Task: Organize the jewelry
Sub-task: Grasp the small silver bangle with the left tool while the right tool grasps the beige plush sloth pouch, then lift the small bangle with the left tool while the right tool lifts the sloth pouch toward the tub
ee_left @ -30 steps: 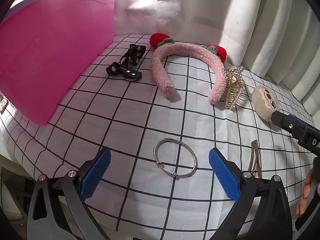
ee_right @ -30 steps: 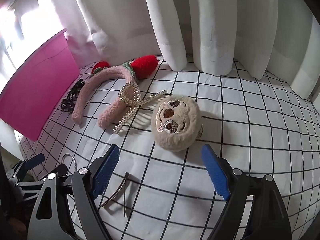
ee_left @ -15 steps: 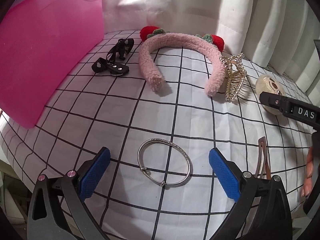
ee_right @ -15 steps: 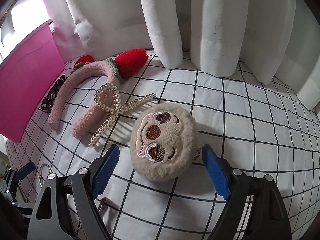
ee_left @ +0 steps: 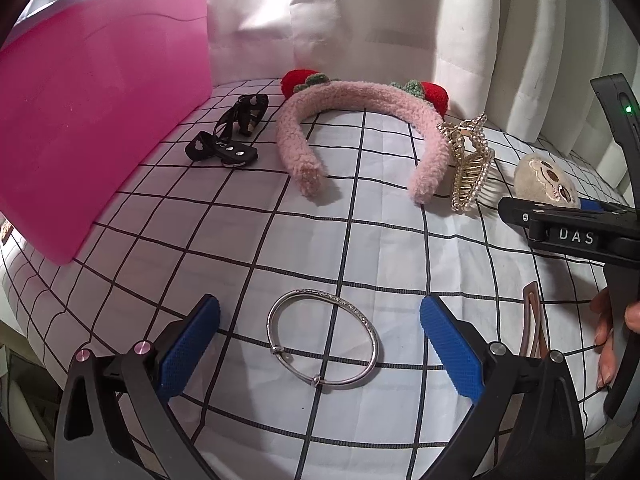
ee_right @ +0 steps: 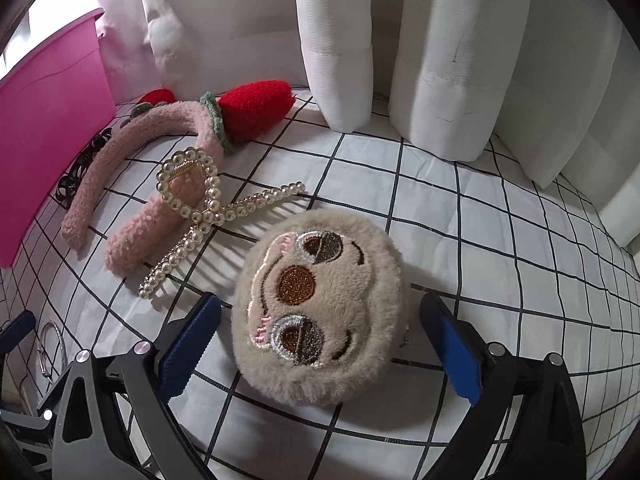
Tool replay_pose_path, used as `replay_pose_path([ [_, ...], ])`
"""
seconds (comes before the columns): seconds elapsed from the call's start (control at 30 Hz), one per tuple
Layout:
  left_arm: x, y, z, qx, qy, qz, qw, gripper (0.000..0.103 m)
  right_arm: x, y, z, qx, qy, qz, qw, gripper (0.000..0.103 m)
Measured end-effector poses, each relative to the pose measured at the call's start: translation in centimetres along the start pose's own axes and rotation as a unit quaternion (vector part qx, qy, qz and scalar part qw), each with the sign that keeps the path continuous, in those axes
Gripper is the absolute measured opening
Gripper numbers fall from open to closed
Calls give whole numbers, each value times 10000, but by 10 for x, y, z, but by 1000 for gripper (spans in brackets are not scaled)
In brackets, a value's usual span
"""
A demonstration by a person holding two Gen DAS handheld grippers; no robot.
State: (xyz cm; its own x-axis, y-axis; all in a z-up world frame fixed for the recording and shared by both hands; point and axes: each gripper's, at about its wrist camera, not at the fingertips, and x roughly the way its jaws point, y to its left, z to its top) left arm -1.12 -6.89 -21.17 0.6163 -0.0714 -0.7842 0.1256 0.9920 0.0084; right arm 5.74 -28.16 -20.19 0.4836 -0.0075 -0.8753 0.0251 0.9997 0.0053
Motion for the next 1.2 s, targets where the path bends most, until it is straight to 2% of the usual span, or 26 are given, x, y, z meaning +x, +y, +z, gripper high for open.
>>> replay_pose_path([
  [0.13, -2, -2, 0, 48, -24, -47, 10000, 92, -3, -4, -1, -34, 6, 21, 10000, 94],
  [0.2, -5, -6, -1, 138, -63, -127, 9998, 79, -4, -5, 0, -40, 41, 70, 10000, 93],
  [0.3, -10, -12, -3, 266, -123, -212, 9993, 67, 0, -2, 4, -53, 21, 95, 9999, 91],
  [0.33, -11, -13, -3, 279, -130, -238, 9992, 65, 0, 0, 4, -68, 0, 99, 9999, 88],
  [0.37, -11, -14, -4, 303, -133, -269, 9991, 61, -3, 1, 4, -92, -30, 107, 9999, 79],
  [0.4, -13, -15, -4, 334, -155, -283, 9989, 49, -4, 3, 4, -112, -64, 110, 9999, 68],
  [0.43, -13, -16, -3, 373, -171, -315, 9987, 42, -6, 2, 4, -116, -79, 107, 9998, 63],
  [0.57, -13, -17, -1, 387, -148, -330, 9986, 39, -7, 3, 4, -101, -104, 120, 9998, 56],
  [0.63, -14, -15, 1, 397, -167, -285, 9987, 34, -8, 2, 4, -66, -124, 141, 9998, 54],
  [0.67, -15, -14, 2, 388, -198, -266, 9987, 25, -8, 2, 3, -49, -136, 147, 9998, 54],
  [0.7, -15, -13, 3, 394, -184, -206, 9988, 2, -10, 1, 2, -39, -151, 145, 9998, 54],
  [0.73, -13, -10, 4, 378, -131, -253, 9989, 1, -11, 1, 1, -32, -160, 150, 9998, 54],
  [0.87, -14, -8, 3, 405, -94, -231, 9989, 3, -13, 0, -2, -112, -138, 142, 9997, 54],
  [0.93, -15, -7, 1, 400, -27, -194, 9990, 20, -14, -1, -3, -119, -138, 141, 9997, 54],
  [1.0, -17, -5, -2, 383, -16, -91, 9992, 63, -13, 0, -2, -131, -132, 141, 9997, 54],
  [1.07, -24, -3, -6, 385, -163, -15, 9991, 74, -13, 0, -2, -145, -127, 147, 9997, 54],
  [1.2, -27, -8, -10, 496, -107, 26, 9987, 81, -13, 0, -2, -157, -119, 159, 9997, 54],
])
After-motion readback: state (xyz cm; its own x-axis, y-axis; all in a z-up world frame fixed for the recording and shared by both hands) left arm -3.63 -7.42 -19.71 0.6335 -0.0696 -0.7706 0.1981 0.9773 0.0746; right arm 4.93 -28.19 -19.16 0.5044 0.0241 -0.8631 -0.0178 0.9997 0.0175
